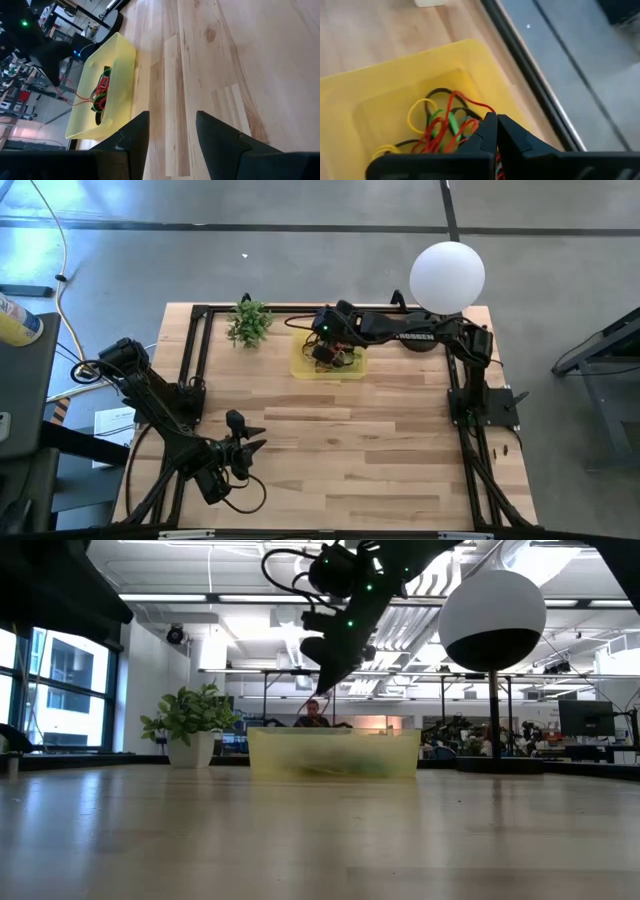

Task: Pick and place rubber bands into bin
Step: Put the red rubber band into the yellow bin, then return to Home Position

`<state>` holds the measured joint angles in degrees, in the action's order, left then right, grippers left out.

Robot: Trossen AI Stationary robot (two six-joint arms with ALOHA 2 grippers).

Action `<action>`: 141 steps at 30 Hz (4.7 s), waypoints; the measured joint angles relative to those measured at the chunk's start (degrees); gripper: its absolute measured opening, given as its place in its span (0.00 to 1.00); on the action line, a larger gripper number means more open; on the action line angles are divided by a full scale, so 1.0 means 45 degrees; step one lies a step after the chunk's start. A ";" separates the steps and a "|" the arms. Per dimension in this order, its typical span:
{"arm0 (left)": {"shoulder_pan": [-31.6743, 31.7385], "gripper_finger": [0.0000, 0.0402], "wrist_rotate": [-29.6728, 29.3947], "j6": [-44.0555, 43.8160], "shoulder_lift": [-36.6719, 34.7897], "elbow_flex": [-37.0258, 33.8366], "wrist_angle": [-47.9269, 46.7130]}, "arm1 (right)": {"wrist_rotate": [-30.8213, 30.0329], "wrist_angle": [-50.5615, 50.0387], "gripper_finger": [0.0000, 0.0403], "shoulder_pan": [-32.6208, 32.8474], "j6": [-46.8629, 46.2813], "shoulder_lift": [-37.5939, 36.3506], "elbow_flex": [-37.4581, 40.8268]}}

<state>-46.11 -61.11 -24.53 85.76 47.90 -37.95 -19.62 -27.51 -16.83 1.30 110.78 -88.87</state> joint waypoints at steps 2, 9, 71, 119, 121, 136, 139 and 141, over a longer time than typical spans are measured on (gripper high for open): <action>0.0000 0.37 -0.0002 -0.0016 0.0000 0.0000 0.0010 | 0.0414 -0.0109 0.00 -0.0078 -0.0091 0.0000 -0.0002; 0.0000 0.37 -0.0003 -0.0280 0.0000 0.0000 0.0024 | 0.1146 -0.0680 0.00 -0.0269 -0.0314 0.0000 0.0002; 0.3766 0.37 -0.6060 0.0217 -0.0389 0.0005 0.0802 | 0.5188 1.1701 0.43 0.1241 0.1796 -1.2169 1.4592; 1.5346 0.37 1.7104 1.3768 -1.3195 -1.0521 1.7022 | 0.8826 1.2150 0.34 -0.1103 0.0731 -2.0890 1.9624; 1.5157 0.37 1.6986 1.3727 -1.3655 -1.0520 1.6192 | 0.8774 1.2078 0.34 -0.0920 0.0644 -2.0886 1.9624; 1.2687 0.37 1.4069 1.3746 -1.4139 -1.0520 1.4481 | 0.4360 1.1039 0.34 0.2370 0.0807 -2.0876 1.9629; 1.2750 0.37 1.4063 1.3746 -1.4139 -1.0520 1.4292 | 0.4389 1.0729 0.34 0.2302 0.0870 -2.0881 1.9629; 1.2748 0.37 1.4277 1.3840 -1.4139 -1.0520 1.4246 | 0.4781 1.0691 0.34 0.2186 0.1015 -2.0897 1.9629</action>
<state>11.26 3.14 37.75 22.13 0.56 26.16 1.89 20.60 -6.99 5.86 16.74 -0.54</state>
